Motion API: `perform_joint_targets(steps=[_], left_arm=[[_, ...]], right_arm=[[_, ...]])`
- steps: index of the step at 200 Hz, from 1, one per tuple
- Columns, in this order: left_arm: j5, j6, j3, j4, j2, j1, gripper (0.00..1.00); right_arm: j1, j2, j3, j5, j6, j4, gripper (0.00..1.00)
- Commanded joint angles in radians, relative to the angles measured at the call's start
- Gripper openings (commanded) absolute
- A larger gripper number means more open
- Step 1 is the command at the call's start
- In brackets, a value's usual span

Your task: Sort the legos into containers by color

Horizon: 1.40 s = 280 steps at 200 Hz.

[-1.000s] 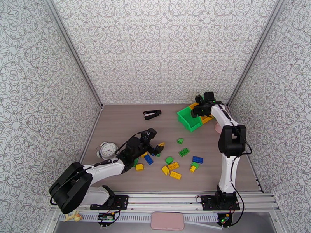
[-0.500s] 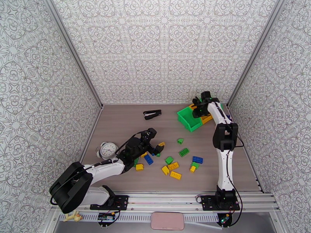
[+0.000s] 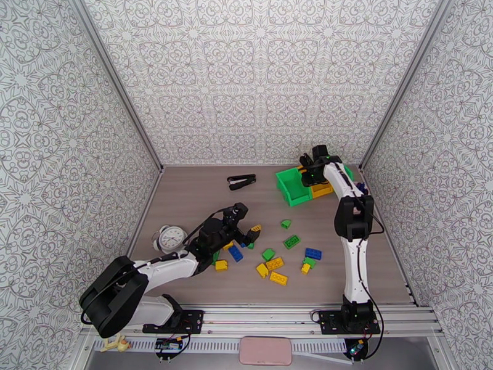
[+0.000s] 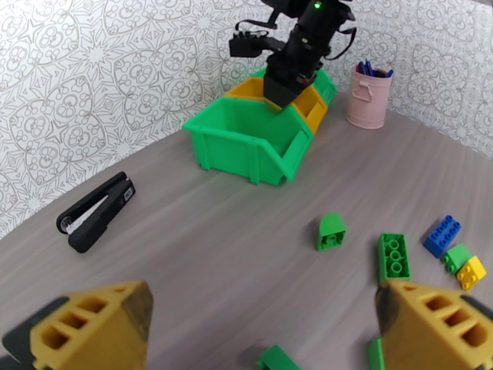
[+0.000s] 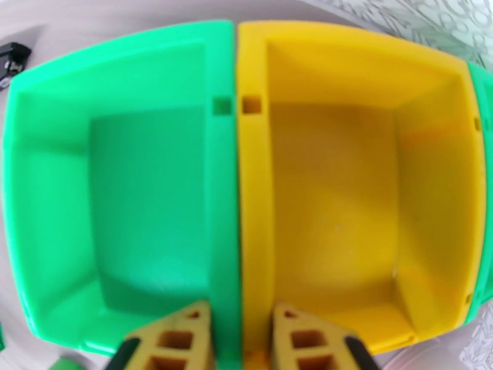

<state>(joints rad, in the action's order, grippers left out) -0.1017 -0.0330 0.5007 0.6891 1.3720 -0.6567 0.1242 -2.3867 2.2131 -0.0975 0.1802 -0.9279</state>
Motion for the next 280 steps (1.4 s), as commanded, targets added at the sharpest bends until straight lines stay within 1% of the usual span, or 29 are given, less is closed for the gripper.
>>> perform_joint_targets(steps=[1,10,24,51,62,71,103,117,142,164,181,208,214,223,236,250,266,277,280], left_arm=[[0.032,0.022,-0.022,0.024,-0.01,-0.007,1.0],[0.045,0.03,-0.028,0.023,-0.018,-0.004,1.0],[0.051,0.049,-0.04,0.025,-0.033,0.008,1.0],[0.04,0.052,-0.057,0.002,-0.062,0.032,1.0],[0.039,0.046,-0.06,-0.013,-0.072,0.04,1.0],[0.037,0.043,-0.061,-0.022,-0.079,0.047,1.0],[0.03,0.035,-0.065,-0.047,-0.104,0.065,1.0],[0.02,0.032,-0.066,-0.051,-0.105,0.072,1.0],[0.013,0.025,-0.066,-0.057,-0.105,0.079,1.0],[0.025,0.015,-0.077,-0.064,-0.107,0.077,1.0],[0.042,0.015,-0.086,-0.065,-0.113,0.075,1.0],[0.028,-0.006,-0.078,-0.066,-0.093,0.079,1.0],[0.017,-0.013,-0.072,-0.066,-0.089,0.081,1.0],[-0.007,-0.022,-0.065,-0.072,-0.087,0.081,1.0],[-0.035,-0.028,-0.058,-0.079,-0.091,0.08,1.0],[-0.063,-0.03,-0.057,-0.073,-0.094,0.078,1.0],[-0.097,-0.036,-0.054,-0.071,-0.094,0.075,1.0],[-0.123,-0.043,-0.054,-0.074,-0.094,0.074,1.0],[-0.132,-0.044,-0.054,-0.073,-0.095,0.072,1.0]], right_arm=[[0.069,0.047,-0.087,0.018,-0.084,0.063,0.1],[0.09,0.066,-0.126,0.031,-0.102,0.093,0.1],[0.125,0.108,-0.197,0.085,-0.143,0.156,0.1],[0.201,0.178,-0.33,0.192,-0.27,0.266,0.09],[0.238,0.203,-0.379,0.23,-0.319,0.308,0.02],[0.265,0.219,-0.415,0.247,-0.355,0.332,0.0],[0.335,0.274,-0.542,0.266,-0.55,0.434,0.0],[0.373,0.272,-0.549,0.314,-0.625,0.446,0.0],[0.426,0.241,-0.525,0.339,-0.735,0.442,0.0],[0.472,0.224,-0.512,0.405,-0.8,0.459,0.0],[0.486,0.211,-0.494,0.442,-0.841,0.459,0.0],[0.489,0.217,-0.504,0.42,-0.851,0.503,0.0],[0.489,0.226,-0.513,0.416,-0.837,0.511,0.03],[0.488,0.248,-0.542,0.406,-0.811,0.536,0.12],[0.483,0.298,-0.603,0.393,-0.772,0.584,0.35],[0.482,0.37,-0.695,0.378,-0.727,0.657,0.54],[0.477,0.461,-0.817,0.365,-0.68,0.739,0.68],[0.474,0.527,-0.903,0.342,-0.633,0.787,0.76],[0.474,0.54,-0.929,0.336,-0.616,0.801,0.8]])
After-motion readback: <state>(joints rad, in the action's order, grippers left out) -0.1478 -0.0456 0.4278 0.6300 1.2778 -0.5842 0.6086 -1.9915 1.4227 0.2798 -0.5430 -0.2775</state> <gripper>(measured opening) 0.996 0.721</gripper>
